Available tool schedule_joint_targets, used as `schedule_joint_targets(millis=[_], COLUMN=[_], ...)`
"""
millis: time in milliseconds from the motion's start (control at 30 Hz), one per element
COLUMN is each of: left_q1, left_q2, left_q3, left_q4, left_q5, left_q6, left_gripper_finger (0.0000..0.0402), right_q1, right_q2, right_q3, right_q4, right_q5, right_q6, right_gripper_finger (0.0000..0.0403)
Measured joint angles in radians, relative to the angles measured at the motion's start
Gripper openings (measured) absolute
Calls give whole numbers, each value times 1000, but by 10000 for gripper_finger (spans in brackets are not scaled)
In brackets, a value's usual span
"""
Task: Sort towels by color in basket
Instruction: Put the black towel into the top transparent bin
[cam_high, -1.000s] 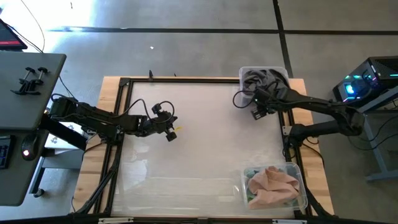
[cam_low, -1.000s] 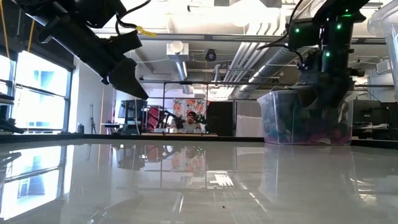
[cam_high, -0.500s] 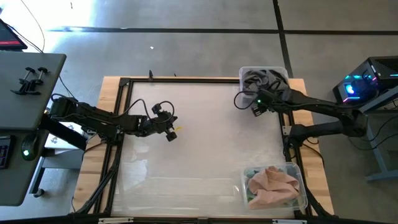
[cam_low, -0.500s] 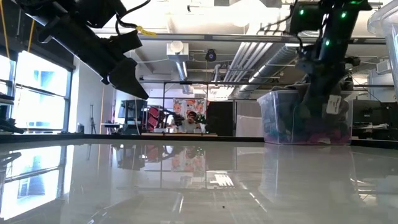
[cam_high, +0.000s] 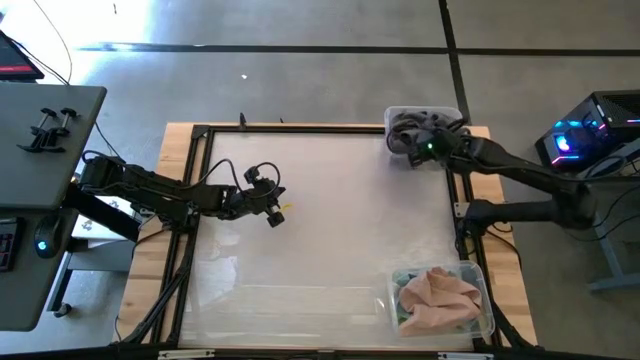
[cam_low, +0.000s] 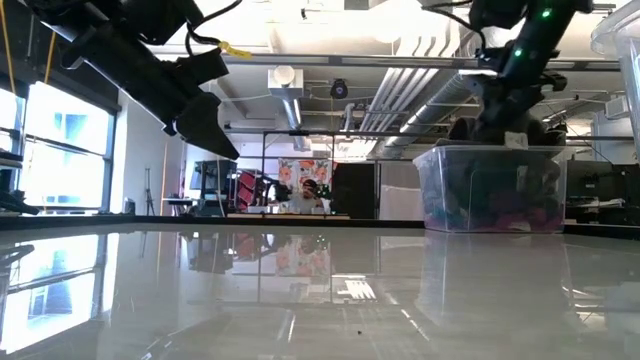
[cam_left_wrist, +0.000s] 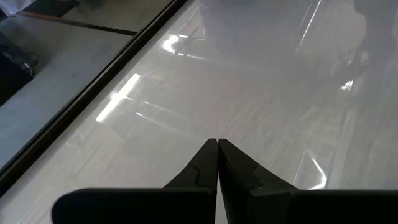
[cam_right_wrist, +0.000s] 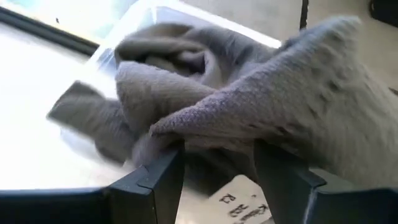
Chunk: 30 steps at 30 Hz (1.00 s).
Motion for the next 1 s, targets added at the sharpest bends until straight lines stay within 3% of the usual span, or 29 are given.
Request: schedule_joint_targets(millis=[133, 467, 567, 733, 1000], left_q1=[0, 0, 0, 0, 1], left_q2=[0, 0, 0, 0, 0], left_q3=[0, 0, 0, 0, 0], left_q4=[1, 1, 1, 1, 1], left_q5=[0, 0, 0, 0, 0], left_q6=[0, 2, 2, 2, 1], left_gripper_finger=[0, 0, 0, 0, 0], right_q1=[-96, -355, -376, -353, -323], right_q2=[29, 213, 263, 250, 169], right_q3=[0, 0, 2, 13, 160], right_q4=[81, 124, 145, 164, -79], right_q5=[-43, -327, -390, -357, -545], right_q6=[-74, -221, -279, -318, -264], right_gripper_finger=[188, 166, 153, 142, 141])
